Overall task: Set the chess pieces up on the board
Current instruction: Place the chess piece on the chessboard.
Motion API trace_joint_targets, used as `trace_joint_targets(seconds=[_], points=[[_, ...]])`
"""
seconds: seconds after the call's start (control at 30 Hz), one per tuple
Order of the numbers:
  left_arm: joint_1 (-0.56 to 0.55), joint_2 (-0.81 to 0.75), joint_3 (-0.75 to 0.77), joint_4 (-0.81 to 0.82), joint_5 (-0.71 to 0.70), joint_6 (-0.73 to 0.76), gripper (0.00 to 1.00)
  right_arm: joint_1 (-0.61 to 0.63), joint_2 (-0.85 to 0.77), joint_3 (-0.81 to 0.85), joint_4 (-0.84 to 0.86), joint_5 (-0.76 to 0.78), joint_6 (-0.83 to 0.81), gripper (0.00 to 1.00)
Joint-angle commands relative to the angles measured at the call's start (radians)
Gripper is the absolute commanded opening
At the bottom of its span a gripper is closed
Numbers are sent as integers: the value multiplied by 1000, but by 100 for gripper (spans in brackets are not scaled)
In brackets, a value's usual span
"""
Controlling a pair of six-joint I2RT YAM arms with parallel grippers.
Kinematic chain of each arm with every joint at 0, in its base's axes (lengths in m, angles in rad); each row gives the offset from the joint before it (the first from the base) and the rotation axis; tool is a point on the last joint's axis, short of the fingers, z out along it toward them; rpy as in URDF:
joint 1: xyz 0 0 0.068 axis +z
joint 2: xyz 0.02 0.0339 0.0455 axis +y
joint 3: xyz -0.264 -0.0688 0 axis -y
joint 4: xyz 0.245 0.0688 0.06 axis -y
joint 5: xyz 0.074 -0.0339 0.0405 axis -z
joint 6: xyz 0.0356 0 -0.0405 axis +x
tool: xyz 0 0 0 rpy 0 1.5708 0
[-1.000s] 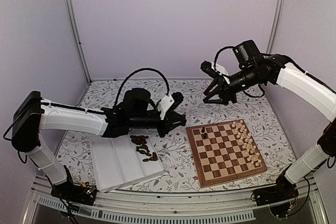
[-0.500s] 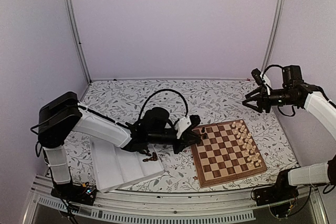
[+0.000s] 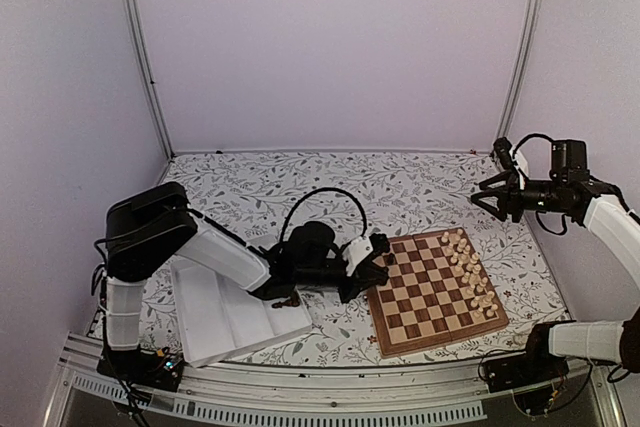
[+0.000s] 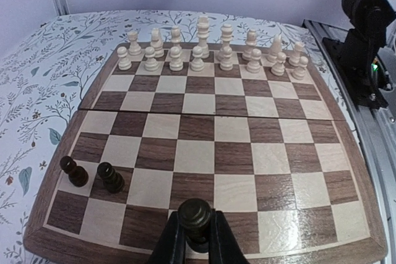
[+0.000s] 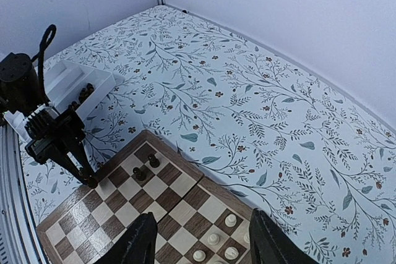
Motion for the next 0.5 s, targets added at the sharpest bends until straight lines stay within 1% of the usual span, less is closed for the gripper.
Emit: trace_joint_targets(seconds=[0.0,0.3,0.47], points=[[18,41,52,50,-42,-36,5,-6,-1,-10,30,-28,2,54],[40,101,104,31,-69,-56,6,-6,5,-15,28,-36,-9,54],[47,103,102,25,-99,-56,6,-6,19,-13,28,-41,-15,54]])
